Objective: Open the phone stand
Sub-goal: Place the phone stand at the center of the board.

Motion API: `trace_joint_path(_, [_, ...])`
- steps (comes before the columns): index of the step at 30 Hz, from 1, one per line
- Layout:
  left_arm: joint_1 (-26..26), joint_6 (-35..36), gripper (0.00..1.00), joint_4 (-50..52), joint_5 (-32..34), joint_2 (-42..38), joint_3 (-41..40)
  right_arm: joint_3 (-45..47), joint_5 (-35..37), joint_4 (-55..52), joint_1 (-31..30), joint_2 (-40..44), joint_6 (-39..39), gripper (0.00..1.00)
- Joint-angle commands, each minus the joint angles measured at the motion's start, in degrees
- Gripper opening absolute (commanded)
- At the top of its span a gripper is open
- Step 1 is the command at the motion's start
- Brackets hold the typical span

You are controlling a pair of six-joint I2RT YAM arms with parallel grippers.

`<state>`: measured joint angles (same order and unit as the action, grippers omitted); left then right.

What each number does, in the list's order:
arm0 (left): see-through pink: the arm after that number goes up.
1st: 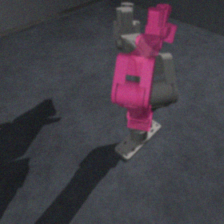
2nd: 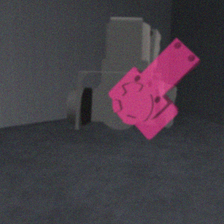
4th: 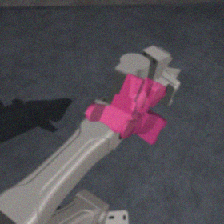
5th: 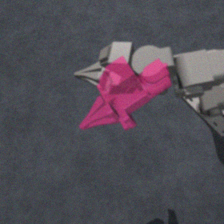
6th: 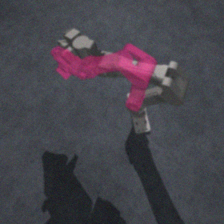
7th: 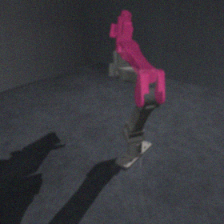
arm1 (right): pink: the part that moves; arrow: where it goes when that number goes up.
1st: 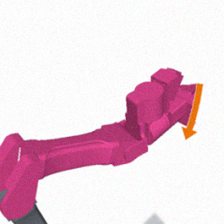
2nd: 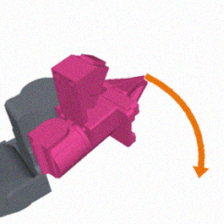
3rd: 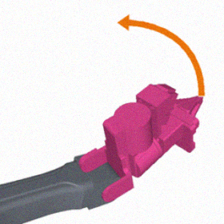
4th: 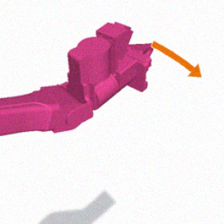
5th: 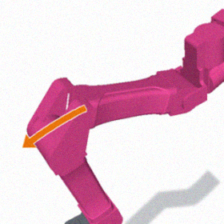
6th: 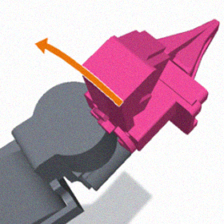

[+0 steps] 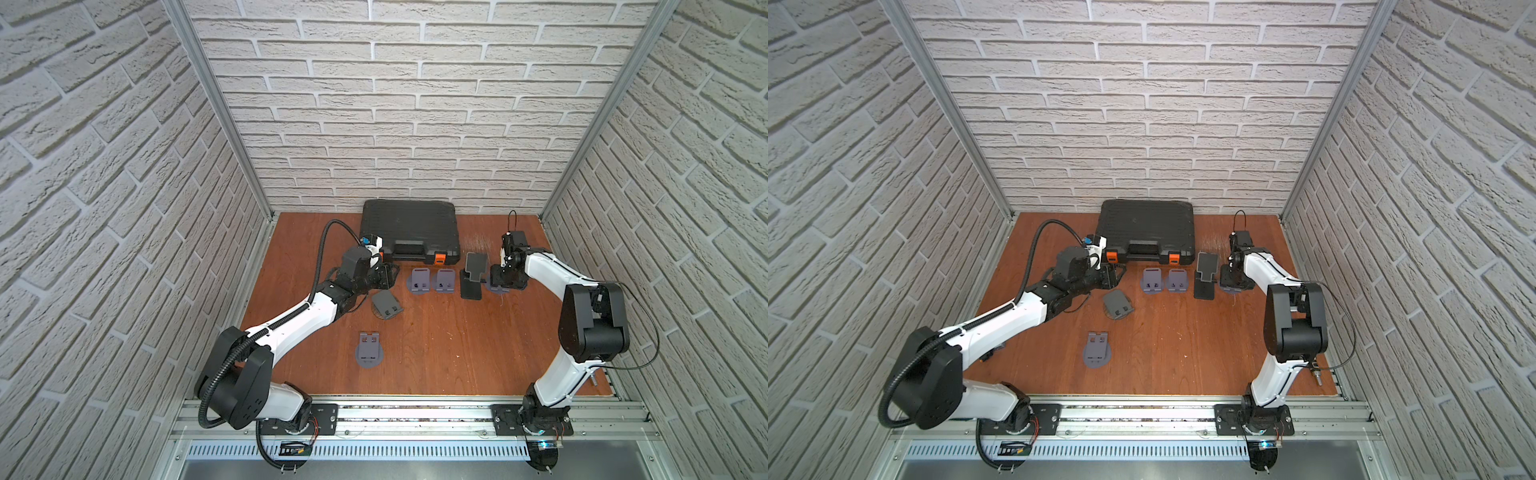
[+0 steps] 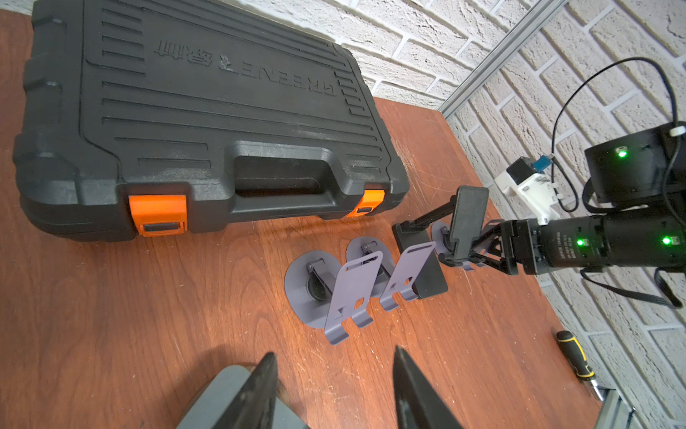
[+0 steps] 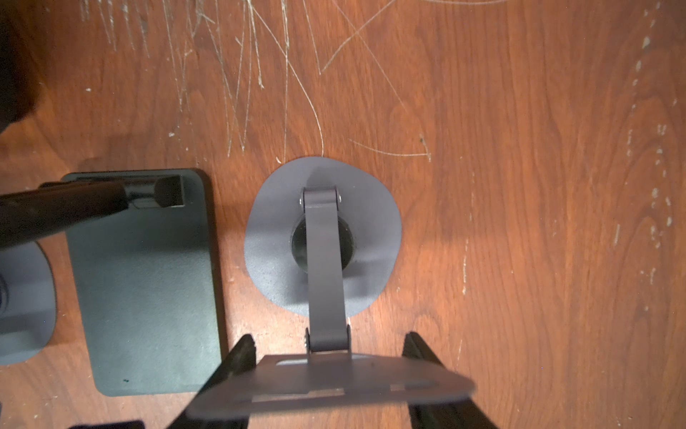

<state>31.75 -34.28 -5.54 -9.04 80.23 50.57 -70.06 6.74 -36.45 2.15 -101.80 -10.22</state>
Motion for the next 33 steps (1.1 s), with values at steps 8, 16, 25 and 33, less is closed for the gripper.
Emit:
trace_joint_path(8, [0.34,0.27,0.51,-2.0,-0.1,0.29,1.32,0.45,-0.06,-0.51,0.32,0.6,0.29,0.66])
trace_joint_path(16, [0.52,-0.08,0.51,-2.56,-0.12,0.19,0.8,0.19,0.0,-1.2,0.39,1.51,0.23,0.73])
trace_joint_path(25, [0.8,-0.35,0.5,-3.28,-0.11,-0.21,0.2,0.19,1.19,-3.64,0.34,6.31,0.06,0.74])
trace_joint_path(33, [0.6,-0.73,0.51,-3.34,1.07,-1.92,-0.62,0.75,-1.75,-9.96,0.14,17.14,-0.63,0.74])
